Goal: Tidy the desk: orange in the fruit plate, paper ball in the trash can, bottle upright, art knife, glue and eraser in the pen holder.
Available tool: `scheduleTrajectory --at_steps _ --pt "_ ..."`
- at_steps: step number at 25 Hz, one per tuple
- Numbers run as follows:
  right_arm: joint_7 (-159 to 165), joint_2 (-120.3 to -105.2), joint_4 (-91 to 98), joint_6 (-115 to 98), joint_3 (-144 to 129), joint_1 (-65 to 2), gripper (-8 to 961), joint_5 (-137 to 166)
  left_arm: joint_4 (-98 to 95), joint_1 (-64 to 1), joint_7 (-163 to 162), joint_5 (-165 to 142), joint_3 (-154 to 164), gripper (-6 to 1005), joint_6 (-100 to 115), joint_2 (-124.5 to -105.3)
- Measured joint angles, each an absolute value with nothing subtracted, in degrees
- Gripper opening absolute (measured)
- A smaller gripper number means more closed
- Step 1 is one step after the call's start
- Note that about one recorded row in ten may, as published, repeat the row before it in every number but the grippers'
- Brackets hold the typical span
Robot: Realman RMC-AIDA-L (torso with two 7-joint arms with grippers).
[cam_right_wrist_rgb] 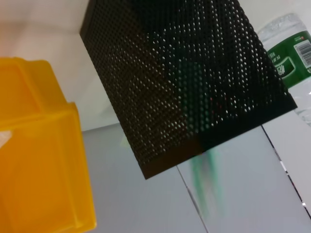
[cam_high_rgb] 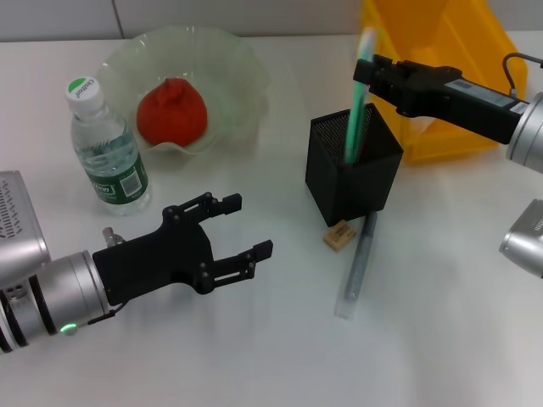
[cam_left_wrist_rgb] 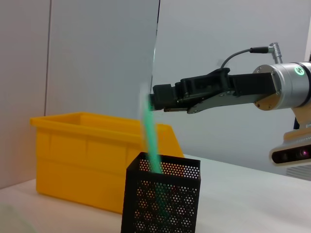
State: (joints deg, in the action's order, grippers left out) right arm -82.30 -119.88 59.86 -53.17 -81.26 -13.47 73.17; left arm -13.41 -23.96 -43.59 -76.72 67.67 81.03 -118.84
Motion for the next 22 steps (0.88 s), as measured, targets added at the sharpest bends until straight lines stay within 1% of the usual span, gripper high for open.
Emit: scheduleTrajectory --at_steps 3,9,17,20,22 --pt "-82.44 -119.88 59.86 -53.14 -81.46 -13.12 311 72.85 -13.43 -24.0 -43.59 -76.72 67.72 802 81.03 -118.82" --pt "-83.51 -119.88 59.69 -53.12 -81.78 -12.91 497 71.34 -13.39 -23.73 -43.09 -76.72 67.69 802 81.03 -118.85" --pt "-83.19 -119.88 59.6 -53.54 -81.81 -11.68 589 65.52 -13.33 -23.65 -43.05 -76.73 67.67 802 81.04 -118.92" --pt "-75.89 -119.88 60.47 -53.12 -82.38 -11.06 624 61.05 -12.76 -23.56 -43.45 -76.73 67.67 802 81.45 -118.89" --pt "-67.81 -119.88 62.61 -52.09 -82.72 -10.13 624 59.83 -12.49 -23.28 -43.46 -76.73 67.65 802 81.8 -118.86"
